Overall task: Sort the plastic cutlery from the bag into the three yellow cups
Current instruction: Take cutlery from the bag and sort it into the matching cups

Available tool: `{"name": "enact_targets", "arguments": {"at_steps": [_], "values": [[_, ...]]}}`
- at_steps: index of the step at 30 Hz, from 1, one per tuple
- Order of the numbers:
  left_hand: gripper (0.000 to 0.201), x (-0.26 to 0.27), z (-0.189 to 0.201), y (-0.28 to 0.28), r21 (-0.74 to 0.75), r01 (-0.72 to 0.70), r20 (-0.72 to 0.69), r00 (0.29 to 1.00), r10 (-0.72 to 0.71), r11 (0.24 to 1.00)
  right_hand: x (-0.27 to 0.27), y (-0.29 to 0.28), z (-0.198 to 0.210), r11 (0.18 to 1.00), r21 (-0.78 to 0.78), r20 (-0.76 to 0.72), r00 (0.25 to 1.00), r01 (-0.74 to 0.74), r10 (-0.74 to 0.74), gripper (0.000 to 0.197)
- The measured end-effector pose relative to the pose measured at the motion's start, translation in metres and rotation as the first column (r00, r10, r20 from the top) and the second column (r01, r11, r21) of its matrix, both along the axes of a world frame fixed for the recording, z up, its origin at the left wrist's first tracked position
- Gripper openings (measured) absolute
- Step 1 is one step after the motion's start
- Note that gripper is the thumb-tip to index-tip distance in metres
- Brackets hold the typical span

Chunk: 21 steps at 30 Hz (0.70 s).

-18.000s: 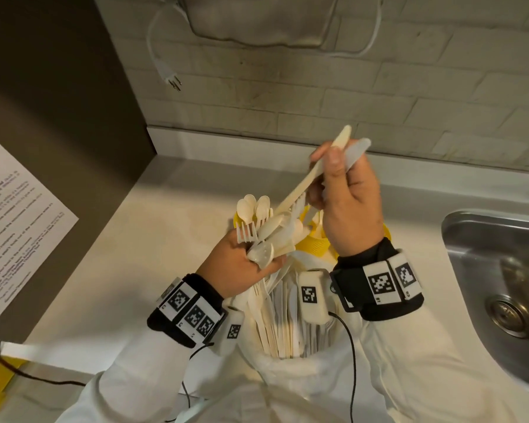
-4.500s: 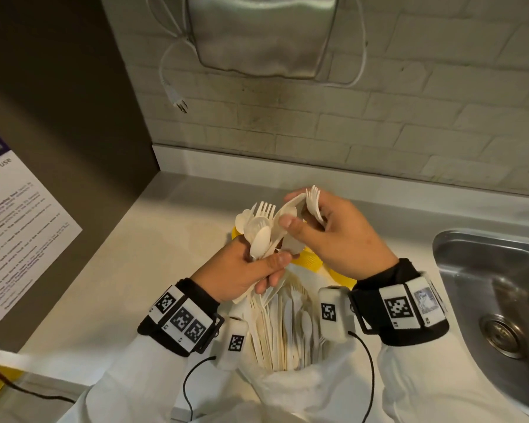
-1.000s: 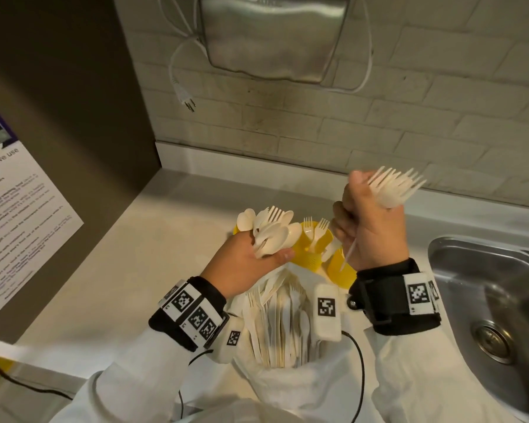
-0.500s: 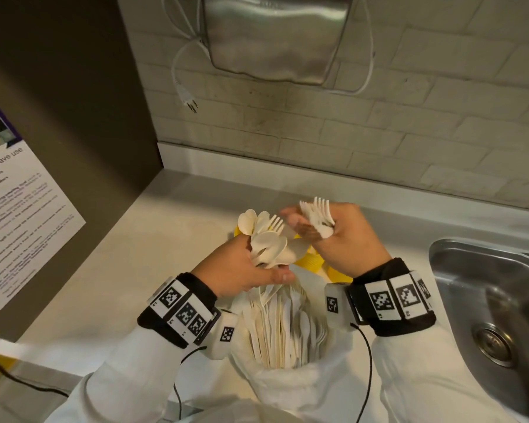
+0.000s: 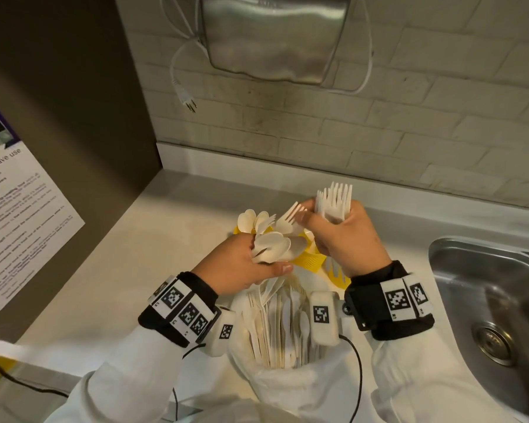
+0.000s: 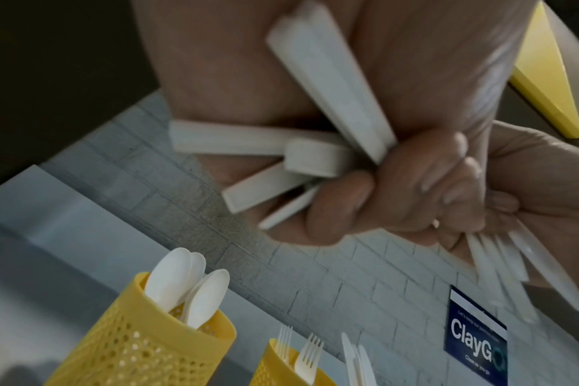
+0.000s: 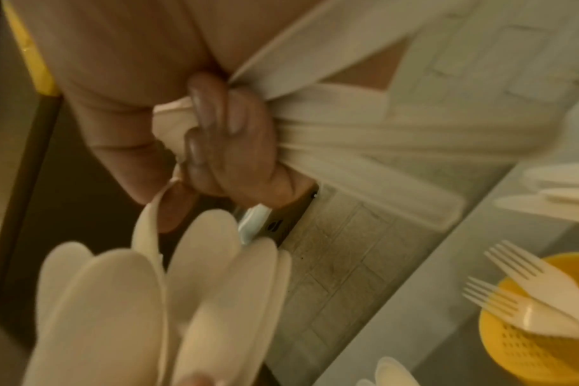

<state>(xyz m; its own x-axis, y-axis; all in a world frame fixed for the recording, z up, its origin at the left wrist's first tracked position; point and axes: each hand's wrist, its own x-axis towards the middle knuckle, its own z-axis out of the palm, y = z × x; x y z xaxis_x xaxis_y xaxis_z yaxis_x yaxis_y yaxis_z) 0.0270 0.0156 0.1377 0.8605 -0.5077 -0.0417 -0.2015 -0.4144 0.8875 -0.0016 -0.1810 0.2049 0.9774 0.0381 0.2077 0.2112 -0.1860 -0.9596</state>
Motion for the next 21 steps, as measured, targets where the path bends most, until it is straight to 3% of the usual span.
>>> {"name": "enact_targets", "arguments": {"at_steps": [5, 6, 9, 12, 18, 21], "values": [[0.038, -0.001, 0.001, 0.0, -0.026, 0.074, -0.059, 0.995, -0.075, 0.997, 0.0, -0.004, 0.004, 0.98, -0.091, -0.015, 0.984, -0.176, 0.176, 0.007], [0.035, -0.002, 0.002, 0.0, -0.044, 0.072, -0.07, 0.995, -0.075, 0.996, 0.0, -0.004, 0.004, 0.984, -0.099, 0.002, 0.989, -0.148, 0.149, 0.002], [0.019, -0.003, 0.006, -0.002, -0.073, 0.073, -0.102, 0.992, -0.08, 0.995, 0.005, -0.003, -0.004, 0.999, -0.031, 0.049, 0.999, -0.01, 0.011, 0.011], [0.016, -0.004, 0.008, -0.003, -0.079, 0.099, -0.119, 0.987, -0.108, 0.992, 0.007, 0.001, -0.009, 0.998, 0.033, 0.065, 0.996, 0.062, -0.064, 0.023], [0.027, -0.006, 0.009, -0.002, -0.104, 0.15, -0.155, 0.974, -0.165, 0.983, 0.006, -0.002, -0.005, 0.986, -0.154, 0.075, 0.994, -0.071, 0.084, 0.007], [0.024, -0.006, 0.009, -0.002, -0.09, 0.156, -0.162, 0.972, -0.169, 0.984, 0.009, -0.001, -0.01, 0.993, -0.04, 0.083, 0.991, 0.111, -0.107, 0.024]]}}
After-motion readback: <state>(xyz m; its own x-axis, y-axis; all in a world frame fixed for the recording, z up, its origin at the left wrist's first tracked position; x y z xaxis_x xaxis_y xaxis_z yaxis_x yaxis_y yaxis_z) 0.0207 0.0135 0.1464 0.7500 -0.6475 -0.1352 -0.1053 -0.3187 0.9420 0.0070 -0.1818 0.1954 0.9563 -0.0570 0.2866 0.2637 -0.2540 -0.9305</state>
